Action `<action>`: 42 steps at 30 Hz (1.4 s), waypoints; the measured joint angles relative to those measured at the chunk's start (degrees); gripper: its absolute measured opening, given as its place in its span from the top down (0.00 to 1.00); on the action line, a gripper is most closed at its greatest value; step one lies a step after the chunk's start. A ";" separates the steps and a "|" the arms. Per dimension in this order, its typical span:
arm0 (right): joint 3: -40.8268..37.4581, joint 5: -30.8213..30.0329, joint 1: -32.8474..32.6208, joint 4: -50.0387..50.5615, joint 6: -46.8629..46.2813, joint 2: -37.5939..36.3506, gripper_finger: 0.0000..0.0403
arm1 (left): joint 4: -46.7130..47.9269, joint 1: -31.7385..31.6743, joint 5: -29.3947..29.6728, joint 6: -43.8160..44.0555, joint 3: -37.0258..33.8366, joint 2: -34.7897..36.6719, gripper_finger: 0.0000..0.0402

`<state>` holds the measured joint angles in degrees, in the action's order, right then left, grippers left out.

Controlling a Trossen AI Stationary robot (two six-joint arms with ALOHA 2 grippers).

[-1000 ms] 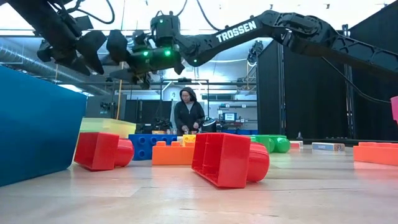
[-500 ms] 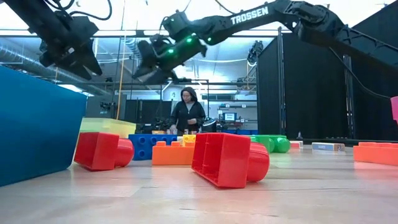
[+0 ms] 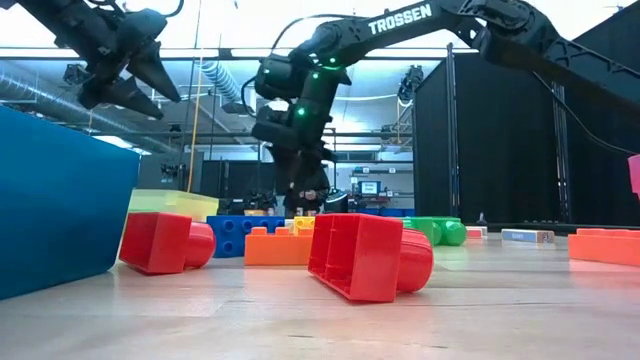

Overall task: Sort blocks by size
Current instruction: Put the wooden game piece into the red bin

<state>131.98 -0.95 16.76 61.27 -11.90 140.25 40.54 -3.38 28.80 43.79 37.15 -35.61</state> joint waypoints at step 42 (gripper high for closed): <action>-7.59 -6.50 -6.26 2.79 -0.06 0.33 0.73 | -0.48 0.00 0.04 1.70 0.02 -0.01 0.37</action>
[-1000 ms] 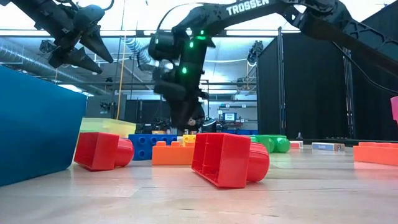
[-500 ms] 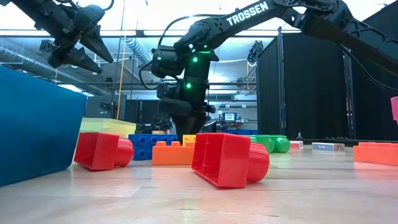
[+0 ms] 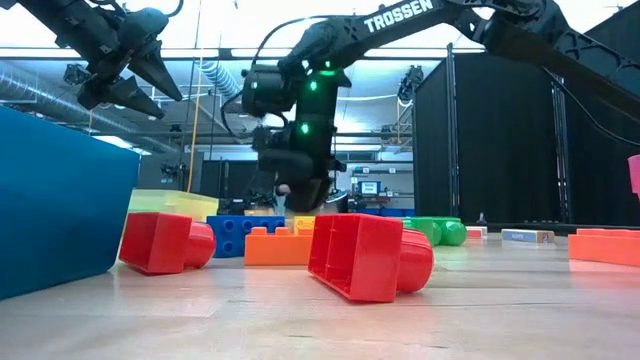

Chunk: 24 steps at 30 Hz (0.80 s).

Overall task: Sort blocks by size
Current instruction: Put the wooden game piece into the red bin

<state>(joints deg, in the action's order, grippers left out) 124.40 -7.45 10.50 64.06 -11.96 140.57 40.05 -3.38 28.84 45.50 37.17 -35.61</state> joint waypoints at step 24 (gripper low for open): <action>8.13 3.06 0.43 14.86 21.24 -0.02 0.53 | 0.07 0.00 1.40 -0.20 0.00 0.00 0.37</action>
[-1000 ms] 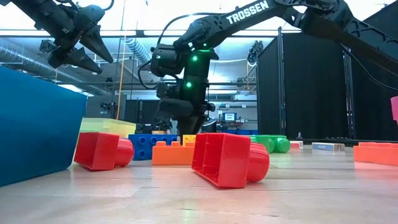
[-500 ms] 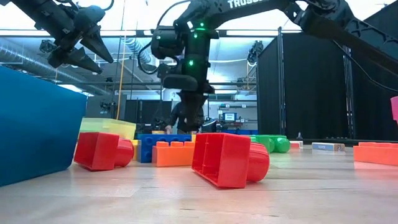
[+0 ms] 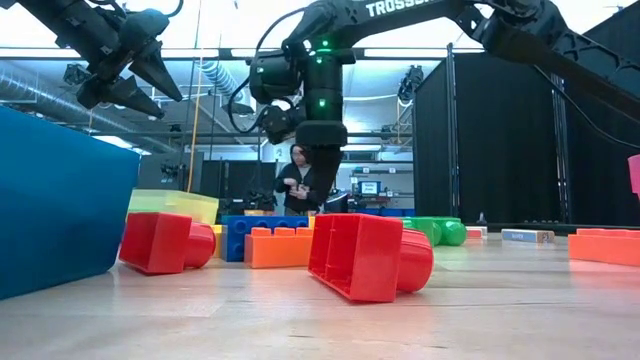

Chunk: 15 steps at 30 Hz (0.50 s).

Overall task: Sort blocks by size
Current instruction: Put the wooden game piece into the red bin

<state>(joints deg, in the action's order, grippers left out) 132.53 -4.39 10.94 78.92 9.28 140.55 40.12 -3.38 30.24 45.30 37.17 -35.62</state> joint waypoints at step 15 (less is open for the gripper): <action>-8.09 1.32 -0.41 -14.70 13.46 -0.02 0.22 | 0.07 0.00 0.00 -0.03 0.00 0.00 0.37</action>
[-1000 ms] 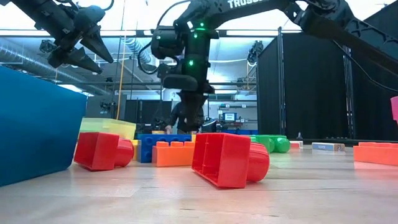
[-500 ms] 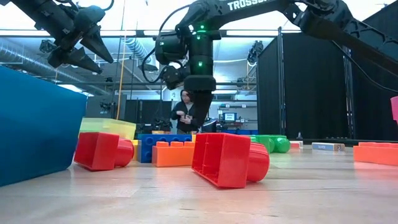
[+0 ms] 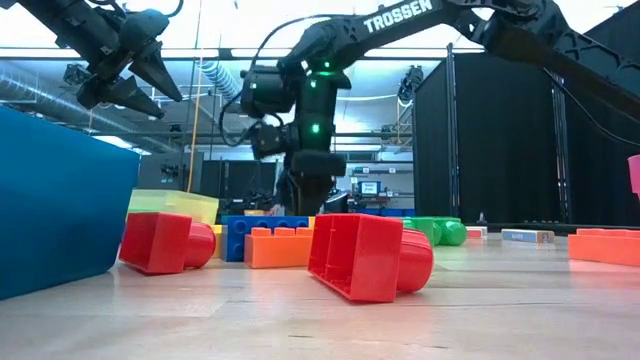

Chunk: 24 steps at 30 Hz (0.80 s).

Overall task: Sort blocks by size
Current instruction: Put the wooden game piece into the red bin

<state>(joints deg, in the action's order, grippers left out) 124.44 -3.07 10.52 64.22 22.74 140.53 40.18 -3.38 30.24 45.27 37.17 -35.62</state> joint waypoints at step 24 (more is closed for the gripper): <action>-2.26 -3.53 -0.01 -0.67 -2.16 0.36 0.69 | 0.00 0.00 1.64 -0.01 0.00 -0.02 0.37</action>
<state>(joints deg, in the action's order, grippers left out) 122.18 -6.60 10.52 63.55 20.58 140.89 40.18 -3.38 31.88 45.25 37.17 -35.64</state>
